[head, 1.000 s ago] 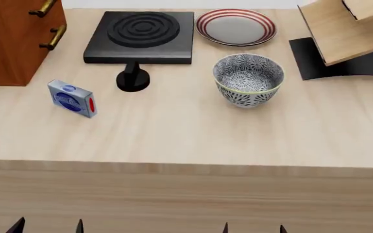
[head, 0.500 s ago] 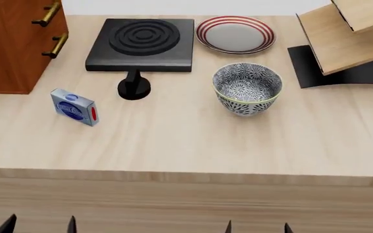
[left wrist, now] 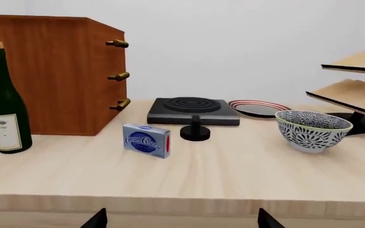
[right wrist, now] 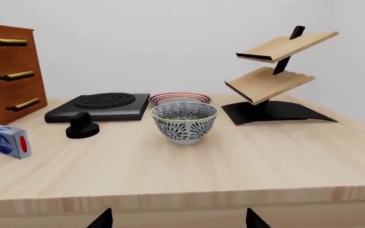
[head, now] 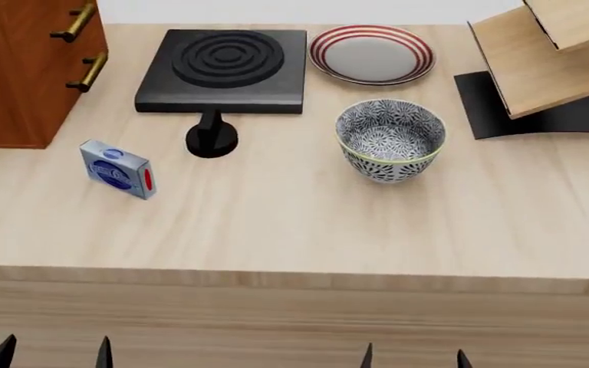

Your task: Pick up the cream cheese and put it in the bowl.

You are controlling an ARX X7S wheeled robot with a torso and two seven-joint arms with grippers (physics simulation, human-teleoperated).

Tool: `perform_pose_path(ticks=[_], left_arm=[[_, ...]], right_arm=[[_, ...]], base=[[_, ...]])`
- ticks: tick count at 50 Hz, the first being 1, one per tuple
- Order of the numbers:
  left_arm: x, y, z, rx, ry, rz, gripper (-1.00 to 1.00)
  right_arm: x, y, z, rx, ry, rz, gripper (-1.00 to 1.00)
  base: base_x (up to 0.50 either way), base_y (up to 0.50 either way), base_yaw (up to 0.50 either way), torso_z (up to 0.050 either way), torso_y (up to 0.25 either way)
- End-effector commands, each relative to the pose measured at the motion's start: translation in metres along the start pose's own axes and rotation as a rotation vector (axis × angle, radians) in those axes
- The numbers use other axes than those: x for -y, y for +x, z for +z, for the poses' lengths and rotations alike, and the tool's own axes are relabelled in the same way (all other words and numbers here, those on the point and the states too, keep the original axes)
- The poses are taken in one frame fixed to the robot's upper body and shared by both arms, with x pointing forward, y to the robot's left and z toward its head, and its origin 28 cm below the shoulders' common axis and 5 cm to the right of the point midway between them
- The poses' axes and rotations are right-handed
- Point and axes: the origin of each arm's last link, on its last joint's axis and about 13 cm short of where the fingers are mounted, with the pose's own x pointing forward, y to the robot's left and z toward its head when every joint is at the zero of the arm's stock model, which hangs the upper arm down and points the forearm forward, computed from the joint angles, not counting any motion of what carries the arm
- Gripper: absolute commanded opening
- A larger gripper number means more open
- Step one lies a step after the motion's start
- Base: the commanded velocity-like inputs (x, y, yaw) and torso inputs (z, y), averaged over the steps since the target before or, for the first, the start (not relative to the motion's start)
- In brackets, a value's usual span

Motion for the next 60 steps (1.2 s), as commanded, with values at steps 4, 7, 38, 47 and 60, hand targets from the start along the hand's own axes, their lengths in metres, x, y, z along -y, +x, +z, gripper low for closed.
perform_pose_path(ticks=[4, 7, 38, 47, 60], left_arm=[[-0.003, 0.003, 0.008, 0.007, -0.013, 0.027, 1.00], [-0.003, 0.003, 0.009, 0.008, -0.009, 0.028, 1.00], [-0.004, 0.003, 0.014, 0.022, 0.013, 0.028, 1.00], [-0.003, 0.002, 0.017, 0.028, 0.015, 0.030, 1.00], [-0.004, 0.003, 0.020, 0.034, 0.007, 0.034, 1.00]], right_arm=[[0.001, -0.002, 0.005, 0.022, -0.007, -0.017, 1.00], [0.001, -0.002, 0.006, 0.028, -0.011, -0.018, 1.00], [0.001, -0.003, 0.013, 0.051, -0.009, -0.010, 1.00], [-0.001, -0.005, 0.021, 0.079, -0.004, -0.003, 1.00], [-0.001, -0.006, 0.022, 0.090, 0.004, 0.000, 1.00]], base=[[0.00, 0.00, 0.00, 0.020, 0.000], [0.00, 0.50, 0.00, 0.000, 0.000], [0.36, 0.20, 0.00, 0.000, 0.000], [0.50, 0.05, 0.00, 0.000, 0.000], [0.50, 0.04, 0.00, 0.000, 0.000]])
